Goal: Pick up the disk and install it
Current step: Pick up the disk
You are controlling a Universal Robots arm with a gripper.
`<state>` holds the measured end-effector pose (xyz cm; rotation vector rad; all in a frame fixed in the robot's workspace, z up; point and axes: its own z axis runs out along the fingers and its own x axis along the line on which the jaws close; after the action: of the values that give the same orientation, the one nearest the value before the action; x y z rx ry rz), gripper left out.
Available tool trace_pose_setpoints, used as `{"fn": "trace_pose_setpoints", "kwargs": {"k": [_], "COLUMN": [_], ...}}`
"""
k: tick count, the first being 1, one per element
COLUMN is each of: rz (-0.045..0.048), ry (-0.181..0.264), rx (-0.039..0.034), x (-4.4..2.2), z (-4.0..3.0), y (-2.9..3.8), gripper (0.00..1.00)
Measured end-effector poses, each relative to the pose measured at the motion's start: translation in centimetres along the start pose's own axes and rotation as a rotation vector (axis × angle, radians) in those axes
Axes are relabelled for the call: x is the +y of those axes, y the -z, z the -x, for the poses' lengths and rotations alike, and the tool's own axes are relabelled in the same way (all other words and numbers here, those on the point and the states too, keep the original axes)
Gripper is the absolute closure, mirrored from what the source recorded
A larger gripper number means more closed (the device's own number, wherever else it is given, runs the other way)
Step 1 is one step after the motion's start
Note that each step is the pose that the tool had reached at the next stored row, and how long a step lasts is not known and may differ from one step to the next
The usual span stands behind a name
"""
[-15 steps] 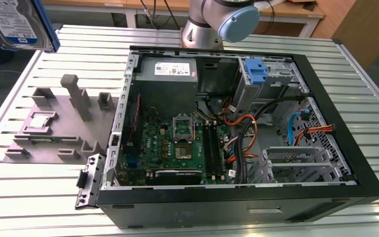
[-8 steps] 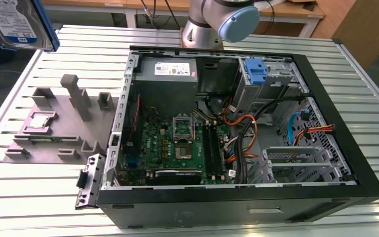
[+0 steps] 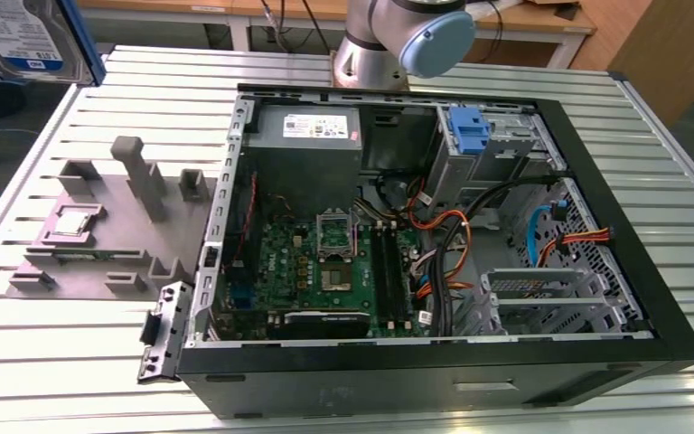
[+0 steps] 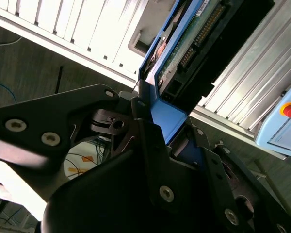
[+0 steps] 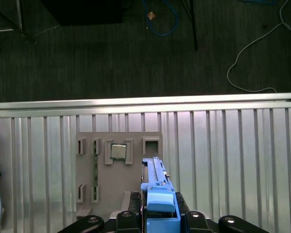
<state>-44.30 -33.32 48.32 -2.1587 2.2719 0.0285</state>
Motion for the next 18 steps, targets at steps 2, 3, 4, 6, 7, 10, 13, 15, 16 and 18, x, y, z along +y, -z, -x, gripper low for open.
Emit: {"fn": "trace_pose_setpoints", "kwargs": {"k": [2, 3, 4, 6, 7, 10, 13, 15, 16, 18], "rz": [0.0, 0.0, 0.0, 0.0001, 0.0001, 0.0002, 0.0002, 0.0001, 0.0003, 0.0002], "ry": [0.0, 0.002, 0.006, 0.01, 0.01, 0.01, 0.011, 0.01, 0.01, 0.01], "rx": [-0.0001, 0.0, -0.0001, 0.0, 0.0, 0.0, 0.0, -0.0001, 0.0, -0.0001], "x": [0.0, 0.0, 0.0, 0.0, 0.0, 0.0, 0.0, -0.01, -0.02, -0.02], "z": [0.0, 0.0, 0.0, 0.0, 0.0, 0.0, -0.09, -0.2, -0.28, -0.44], "y": [0.12, 0.12, 0.12, 0.12, 0.13, 0.12, 0.13, 0.13, 0.14, 0.13], "gripper": [0.63, 0.63, 0.63, 0.63, 0.63, 0.63, 0.63, 0.63, 0.63, 0.63]}}
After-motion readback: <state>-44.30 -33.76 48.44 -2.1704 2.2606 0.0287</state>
